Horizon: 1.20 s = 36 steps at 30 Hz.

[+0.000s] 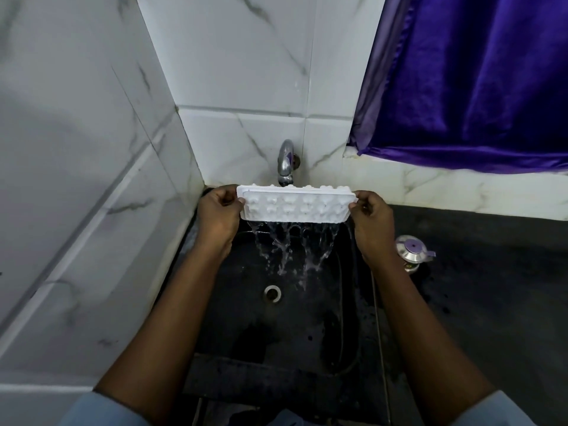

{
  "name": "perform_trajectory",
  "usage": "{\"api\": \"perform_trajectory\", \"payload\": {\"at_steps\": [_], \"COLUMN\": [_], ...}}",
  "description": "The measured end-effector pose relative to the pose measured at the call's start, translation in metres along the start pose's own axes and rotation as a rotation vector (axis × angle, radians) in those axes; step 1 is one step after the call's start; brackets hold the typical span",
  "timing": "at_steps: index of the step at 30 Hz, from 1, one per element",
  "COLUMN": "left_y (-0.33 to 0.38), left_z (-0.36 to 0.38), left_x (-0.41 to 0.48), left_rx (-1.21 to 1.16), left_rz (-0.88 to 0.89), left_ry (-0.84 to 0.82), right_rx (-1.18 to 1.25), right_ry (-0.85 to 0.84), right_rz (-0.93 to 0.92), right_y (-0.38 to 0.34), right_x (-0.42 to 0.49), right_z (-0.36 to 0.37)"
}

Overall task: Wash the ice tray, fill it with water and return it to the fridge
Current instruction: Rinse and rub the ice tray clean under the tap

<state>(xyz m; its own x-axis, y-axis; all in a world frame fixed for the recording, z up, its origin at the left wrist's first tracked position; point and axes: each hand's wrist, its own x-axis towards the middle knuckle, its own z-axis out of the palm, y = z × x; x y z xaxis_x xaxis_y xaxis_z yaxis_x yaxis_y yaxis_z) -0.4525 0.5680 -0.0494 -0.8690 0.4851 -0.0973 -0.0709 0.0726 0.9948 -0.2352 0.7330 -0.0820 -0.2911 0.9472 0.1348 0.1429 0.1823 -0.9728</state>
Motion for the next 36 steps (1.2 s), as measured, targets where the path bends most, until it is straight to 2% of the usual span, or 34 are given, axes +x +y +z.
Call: {"api": "perform_trajectory", "payload": {"at_steps": [8,20,36], "left_y": [0.002,0.001,0.021], "left_z": [-0.020,-0.041,-0.066], "left_x": [-0.018,-0.037,-0.054], "left_rx": [0.005,0.046,0.148], "left_rz": [0.212,0.470,0.763], "left_ry": [-0.040,-0.094,-0.021], "right_rx": [0.059,0.075,0.089], "right_ry": [0.044,0.083,0.077], "right_rz": [-0.227,-0.395,-0.613], "right_y": [-0.006,-0.012,-0.028], "right_x": [-0.015,-0.033,-0.047], "right_z": [-0.005,-0.013,-0.017]}}
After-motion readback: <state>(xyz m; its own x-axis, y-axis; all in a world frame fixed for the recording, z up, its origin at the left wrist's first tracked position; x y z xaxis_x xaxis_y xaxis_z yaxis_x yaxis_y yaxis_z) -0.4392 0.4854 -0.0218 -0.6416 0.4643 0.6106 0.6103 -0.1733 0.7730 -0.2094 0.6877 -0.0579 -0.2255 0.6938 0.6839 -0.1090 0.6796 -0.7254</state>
